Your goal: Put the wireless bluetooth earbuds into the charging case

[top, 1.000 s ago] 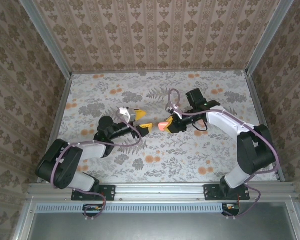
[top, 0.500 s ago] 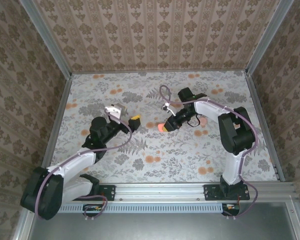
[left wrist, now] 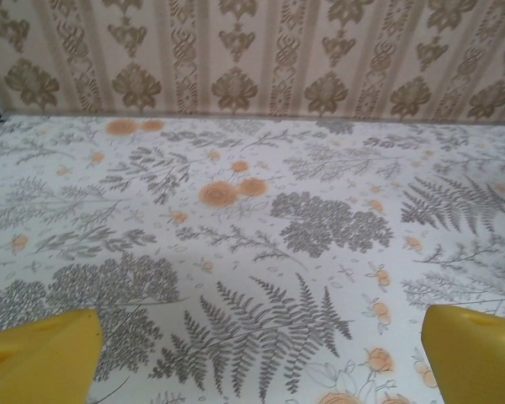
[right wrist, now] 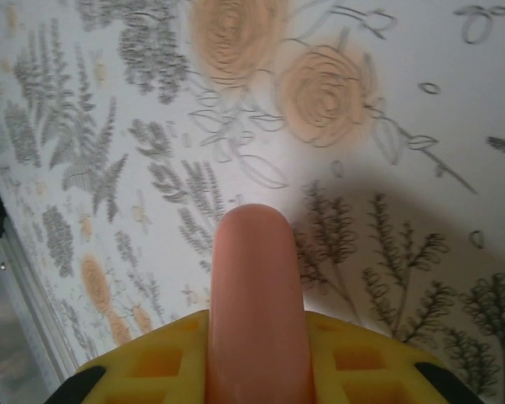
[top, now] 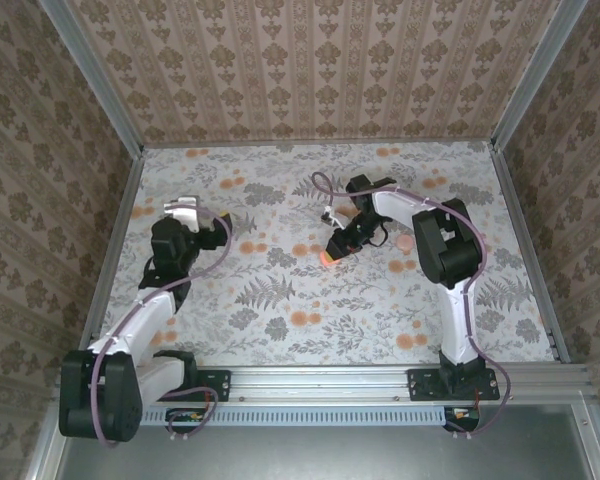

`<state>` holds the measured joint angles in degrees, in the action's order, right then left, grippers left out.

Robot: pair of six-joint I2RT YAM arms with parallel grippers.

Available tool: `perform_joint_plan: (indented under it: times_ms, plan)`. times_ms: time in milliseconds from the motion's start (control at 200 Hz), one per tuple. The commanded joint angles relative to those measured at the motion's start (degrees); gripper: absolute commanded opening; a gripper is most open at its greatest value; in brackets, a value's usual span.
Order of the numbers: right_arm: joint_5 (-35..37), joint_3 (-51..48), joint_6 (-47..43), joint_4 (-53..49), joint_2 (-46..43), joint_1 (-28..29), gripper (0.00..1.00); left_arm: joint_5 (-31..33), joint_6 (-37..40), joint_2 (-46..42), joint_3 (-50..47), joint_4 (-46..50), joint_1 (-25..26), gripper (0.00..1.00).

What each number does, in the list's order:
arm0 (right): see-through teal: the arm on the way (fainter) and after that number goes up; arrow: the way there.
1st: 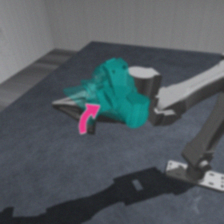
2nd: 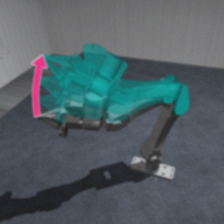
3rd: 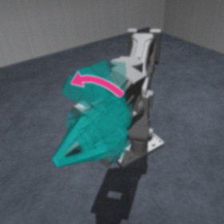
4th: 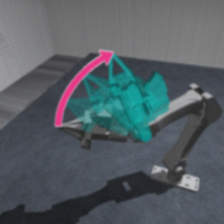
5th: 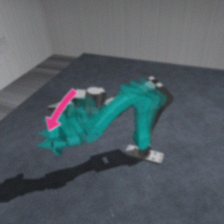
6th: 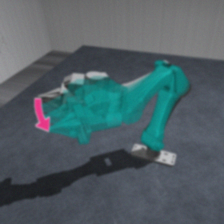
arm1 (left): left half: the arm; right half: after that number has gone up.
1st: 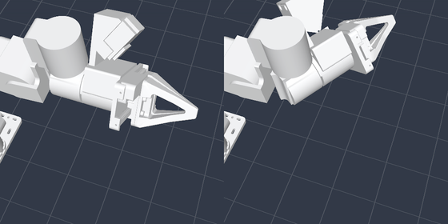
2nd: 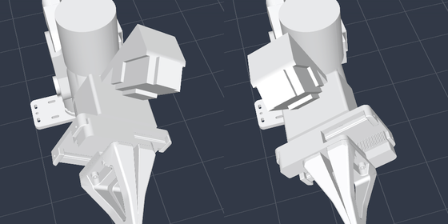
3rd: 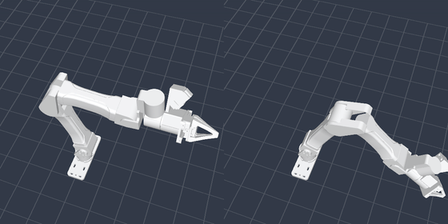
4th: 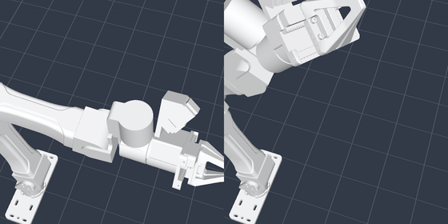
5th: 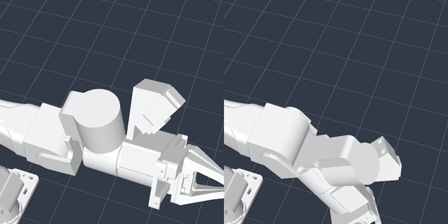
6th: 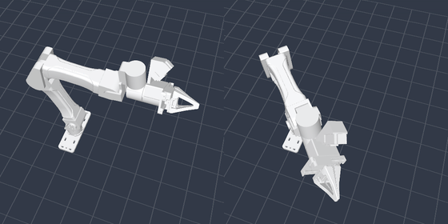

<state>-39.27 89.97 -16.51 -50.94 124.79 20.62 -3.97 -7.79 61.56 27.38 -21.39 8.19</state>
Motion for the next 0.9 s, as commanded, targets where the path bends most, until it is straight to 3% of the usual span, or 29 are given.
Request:
perform_joint_plan:
  times_ms: [0, 275, 540, 670, 785, 895]
  plan:
    - [4.72, 2.04, 2.68, -4.60, 2.08, 0.10, 0.25, 0.09, -0.69, 0.79, 1.19, 1.76, -1.11, 0.98]
    - [8.89, 5.22, 6.51, -7.09, 0.50, -3.64, 0.51, 3.74, 2.98, 3.11, 1.28, 1.96, -4.71, 0.98]
    - [12.30, 8.05, 5.11, -7.86, -8.84, -8.73, 0.61, 5.70, 3.88, 7.33, -0.48, -1.65, -7.22, 0.98]
    - [14.33, -2.62, 8.15, 5.82, -20.61, -14.01, 0.64, 6.51, 4.88, 7.72, -2.00, -3.48, -7.42, 0.98]
    - [15.11, -18.69, 15.22, 27.95, -31.86, -20.33, 0.65, 7.46, 5.30, 7.53, -3.27, -5.20, -7.48, 0.98]
    - [18.42, -32.52, 19.56, 42.57, -41.02, -24.94, 0.69, 7.49, 5.78, 7.13, -4.28, -6.04, -7.48, 0.97]
